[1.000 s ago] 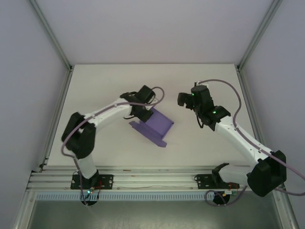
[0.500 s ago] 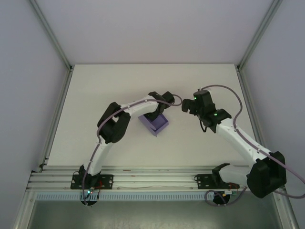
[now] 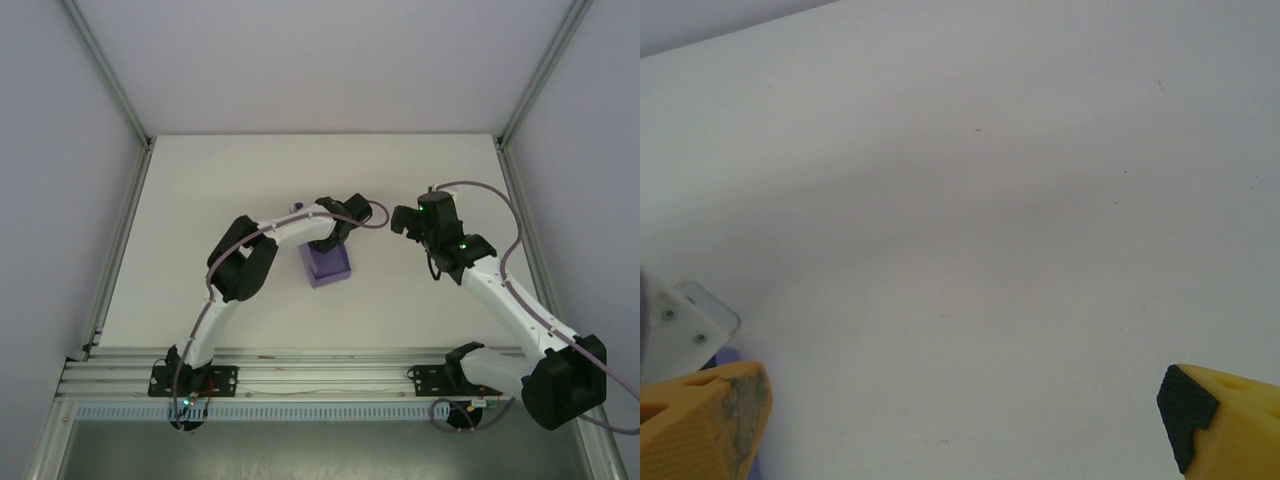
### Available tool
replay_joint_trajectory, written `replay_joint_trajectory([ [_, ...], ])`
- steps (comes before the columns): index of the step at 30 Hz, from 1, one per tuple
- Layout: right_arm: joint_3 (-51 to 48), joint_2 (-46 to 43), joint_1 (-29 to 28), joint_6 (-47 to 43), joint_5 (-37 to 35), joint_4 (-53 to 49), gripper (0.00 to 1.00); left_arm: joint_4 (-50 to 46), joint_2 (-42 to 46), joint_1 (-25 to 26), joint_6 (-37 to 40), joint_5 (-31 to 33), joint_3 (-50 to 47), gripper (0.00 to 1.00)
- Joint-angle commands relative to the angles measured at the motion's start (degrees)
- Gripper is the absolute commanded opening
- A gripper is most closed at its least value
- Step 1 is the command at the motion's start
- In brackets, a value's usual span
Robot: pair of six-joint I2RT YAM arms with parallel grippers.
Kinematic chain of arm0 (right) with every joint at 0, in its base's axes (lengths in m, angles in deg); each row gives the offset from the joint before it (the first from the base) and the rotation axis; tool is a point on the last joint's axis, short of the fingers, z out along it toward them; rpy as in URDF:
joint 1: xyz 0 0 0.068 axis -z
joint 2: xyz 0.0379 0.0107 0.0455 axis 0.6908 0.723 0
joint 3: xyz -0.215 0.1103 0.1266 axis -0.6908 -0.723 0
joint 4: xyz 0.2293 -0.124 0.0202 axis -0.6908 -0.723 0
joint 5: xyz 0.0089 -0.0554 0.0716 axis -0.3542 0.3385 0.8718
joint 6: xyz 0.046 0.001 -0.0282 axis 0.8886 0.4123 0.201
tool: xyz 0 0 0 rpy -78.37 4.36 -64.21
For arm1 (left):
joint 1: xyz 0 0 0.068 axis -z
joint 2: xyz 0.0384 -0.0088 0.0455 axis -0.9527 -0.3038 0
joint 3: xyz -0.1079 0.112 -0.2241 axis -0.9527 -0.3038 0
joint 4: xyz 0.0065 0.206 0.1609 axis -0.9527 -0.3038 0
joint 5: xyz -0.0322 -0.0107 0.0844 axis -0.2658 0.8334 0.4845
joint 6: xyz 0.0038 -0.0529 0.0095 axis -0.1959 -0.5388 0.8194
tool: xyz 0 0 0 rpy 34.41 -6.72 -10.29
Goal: Assemble paper box
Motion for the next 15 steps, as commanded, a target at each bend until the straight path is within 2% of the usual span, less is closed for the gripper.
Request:
replay_joint_trajectory([
  [1,-0.51,-2.18,0.47,-0.43,-1.1,-1.05,1.0,2.03,7.45,-0.31,4.65,-5.23,1.13,0.65],
  [3,-0.34,-2.9,0.58,-0.61,-0.8,-1.58,1.0,2.71,10.29,-0.29,6.31,-6.75,0.76,0.77],
  [5,-0.5,-3.66,0.75,-1.07,0.14,-1.62,1.0,3.05,12.62,-0.26,7.65,-9.04,0.51,1.0],
  [10,-0.6,-3.87,0.79,-1.0,0.87,-0.99,1.0,6.36,17.96,-2.24,4.22,-12.05,0.53,1.0],
  [13,0.19,-3.13,0.81,-1.87,1.74,-0.44,1.0,7.21,21.51,-5.93,0.93,-22.56,0.7,1.0],
  [15,1.13,-2.25,0.77,-2.13,1.87,-0.63,1.0,9.47,24.14,-7.22,1.21,-26.8,-1.51,1.0],
])
